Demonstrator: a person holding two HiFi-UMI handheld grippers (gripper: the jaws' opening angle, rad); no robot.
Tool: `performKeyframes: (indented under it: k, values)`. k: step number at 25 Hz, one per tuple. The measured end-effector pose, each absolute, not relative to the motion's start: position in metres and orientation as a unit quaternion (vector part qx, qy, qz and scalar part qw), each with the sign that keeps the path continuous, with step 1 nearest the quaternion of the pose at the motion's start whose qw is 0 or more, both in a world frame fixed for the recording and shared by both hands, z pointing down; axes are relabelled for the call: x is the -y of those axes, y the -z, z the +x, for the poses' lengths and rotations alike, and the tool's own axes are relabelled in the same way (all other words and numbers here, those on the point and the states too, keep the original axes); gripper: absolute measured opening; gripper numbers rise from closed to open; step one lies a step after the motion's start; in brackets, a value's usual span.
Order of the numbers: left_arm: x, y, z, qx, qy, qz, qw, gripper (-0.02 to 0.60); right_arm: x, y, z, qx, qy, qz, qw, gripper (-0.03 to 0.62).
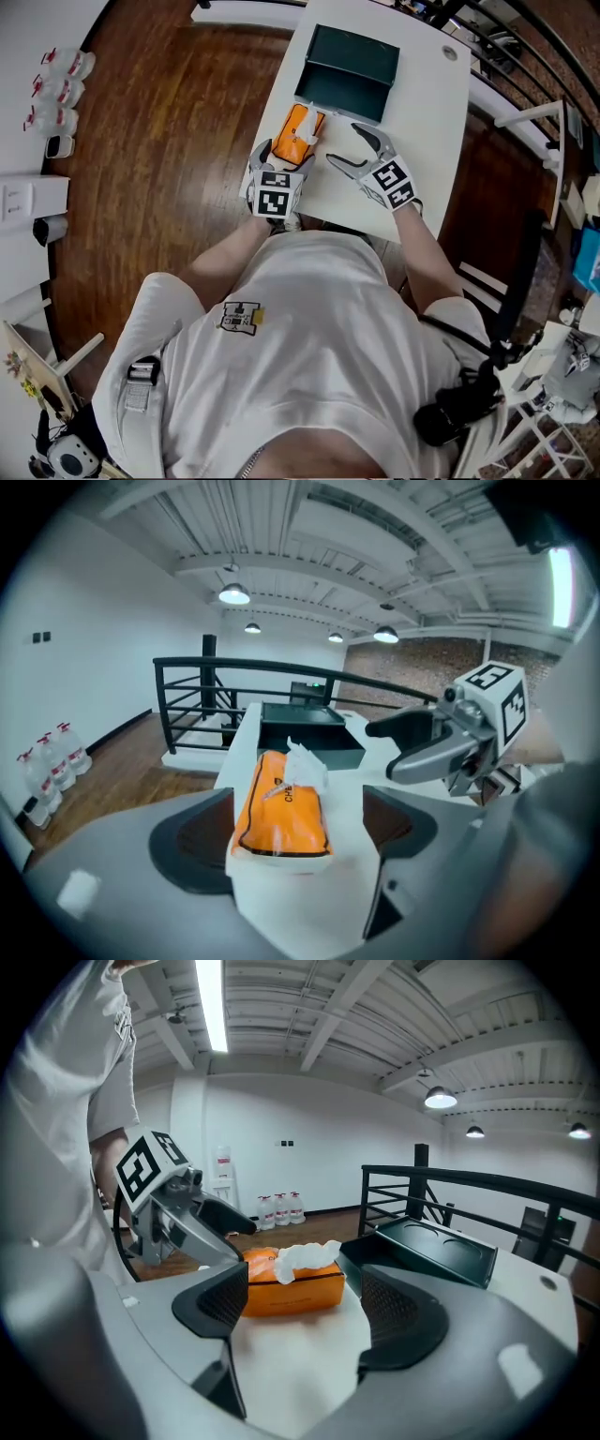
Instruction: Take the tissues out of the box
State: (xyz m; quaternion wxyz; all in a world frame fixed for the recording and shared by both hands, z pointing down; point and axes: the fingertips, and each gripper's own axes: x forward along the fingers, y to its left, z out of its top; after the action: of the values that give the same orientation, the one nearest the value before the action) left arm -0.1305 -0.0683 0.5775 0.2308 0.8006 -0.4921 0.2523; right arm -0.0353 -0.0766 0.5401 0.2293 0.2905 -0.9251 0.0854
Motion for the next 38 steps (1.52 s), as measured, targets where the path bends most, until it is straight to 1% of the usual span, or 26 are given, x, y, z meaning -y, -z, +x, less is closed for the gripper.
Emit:
performKeyframes:
  k: [2, 6, 7, 9, 10, 12, 13, 14, 16, 22, 25, 28, 34, 38]
  values:
    - [0.055, -0.557, -0.131, 0.472, -0.214, 0.828, 0.216, 0.422, 0.068, -0.540, -0.036, 0.923, -0.092, 0.298, 0.224, 0.371]
    - [0.008, -0.531, -0.109, 0.360, -0.158, 0.904, 0.168, 0.413, 0.037, -0.552, -0.035, 0.917, -0.119, 0.314, 0.215, 0.358]
    - [-0.004, -0.532, -0.100, 0.331, -0.154, 0.917, 0.163, 0.378, 0.028, -0.556, -0.033, 0.915, -0.133, 0.320, 0.208, 0.354]
    - [-0.026, -0.547, -0.085, 0.283, -0.154, 0.929, 0.181, 0.309, 0.011, -0.566, -0.027, 0.906, -0.167, 0.337, 0.194, 0.350]
    - [-0.035, -0.559, -0.079, 0.266, -0.161, 0.931, 0.193, 0.239, 0.003, -0.573, -0.023, 0.900, -0.185, 0.347, 0.188, 0.346]
    - [-0.046, -0.583, -0.071, 0.243, -0.182, 0.930, 0.208, 0.107, -0.015, -0.587, -0.013, 0.888, -0.215, 0.363, 0.184, 0.312]
    - [-0.049, -0.592, -0.068, 0.237, -0.192, 0.928, 0.213, 0.012, -0.024, -0.594, -0.008, 0.883, -0.226, 0.367, 0.185, 0.294]
    - [-0.050, -0.600, -0.065, 0.233, -0.199, 0.926, 0.219, 0.000, -0.033, -0.601, -0.003, 0.879, -0.234, 0.370, 0.188, 0.281]
    - [-0.051, -0.610, -0.057, 0.223, -0.206, 0.923, 0.237, 0.000, -0.050, -0.612, 0.008, 0.874, -0.244, 0.370, 0.197, 0.232]
    - [-0.049, -0.624, -0.029, 0.191, -0.220, 0.923, 0.249, 0.000, -0.069, -0.632, 0.036, 0.867, -0.268, 0.366, 0.204, 0.142]
    - [-0.048, -0.638, -0.027, 0.197, -0.234, 0.917, 0.256, 0.000, -0.069, -0.641, 0.044, 0.865, -0.274, 0.369, 0.201, 0.120]
    - [-0.047, -0.645, -0.034, 0.214, -0.239, 0.909, 0.266, 0.000, -0.070, -0.644, 0.044, 0.868, -0.265, 0.367, 0.203, 0.085]
    - [-0.046, -0.646, -0.033, 0.217, -0.249, 0.906, 0.264, 0.000, -0.069, -0.644, 0.044, 0.875, -0.237, 0.358, 0.224, 0.005]
    - [-0.044, -0.645, -0.034, 0.217, -0.246, 0.905, 0.269, 0.000, -0.069, -0.642, 0.043, 0.877, -0.229, 0.356, 0.227, 0.000]
